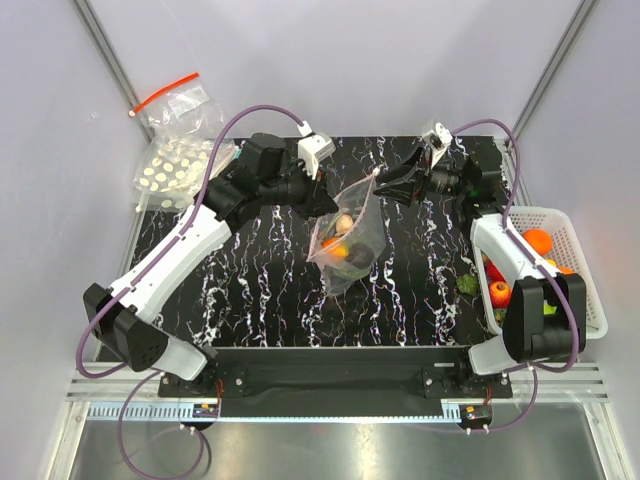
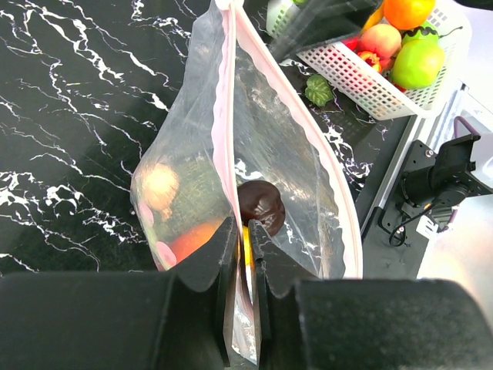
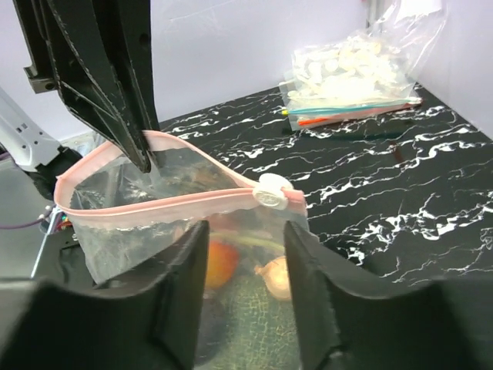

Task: Place the food in the zip-top bag and seal the zipper
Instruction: Adjust the zipper food storage bag at the center of the board.

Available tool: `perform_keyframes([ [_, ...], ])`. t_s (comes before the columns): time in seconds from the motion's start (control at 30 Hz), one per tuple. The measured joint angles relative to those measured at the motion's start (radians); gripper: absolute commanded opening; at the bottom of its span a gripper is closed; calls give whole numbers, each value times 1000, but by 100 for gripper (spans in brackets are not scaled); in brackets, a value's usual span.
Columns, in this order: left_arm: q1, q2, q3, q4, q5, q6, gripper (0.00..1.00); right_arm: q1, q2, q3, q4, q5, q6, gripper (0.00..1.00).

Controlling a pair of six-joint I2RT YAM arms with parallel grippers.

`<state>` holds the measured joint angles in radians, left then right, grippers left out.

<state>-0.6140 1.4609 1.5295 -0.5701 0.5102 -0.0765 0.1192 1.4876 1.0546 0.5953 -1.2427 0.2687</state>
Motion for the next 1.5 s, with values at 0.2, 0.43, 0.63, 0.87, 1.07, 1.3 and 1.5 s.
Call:
perform_keyframes([
  [0.2, 0, -4, 0, 0, 6, 0, 14, -6, -18, 0, -61, 27, -89, 62],
  [0.43, 0, -5, 0, -1, 29, 0, 14, -56, 39, 1, 97, -47, -5, 89],
  [0.63, 0, -5, 0, -6, 44, 8, 13, -61, 204, 11, 473, -116, 291, 85],
  [0.87, 0, -3, 14, -25, 47, 30, 11, -49, 288, 39, 635, -167, 544, 85],
  [1.07, 0, 12, 61, -38, 77, 46, 11, -13, 285, 91, 687, -191, 591, 82],
  [1.3, 0, 23, 79, -59, 70, 50, 10, 6, 282, 101, 705, -200, 608, 36],
  [1.5, 14, 33, 92, -65, 34, 46, 18, 9, 250, 53, 711, -199, 621, 0],
])
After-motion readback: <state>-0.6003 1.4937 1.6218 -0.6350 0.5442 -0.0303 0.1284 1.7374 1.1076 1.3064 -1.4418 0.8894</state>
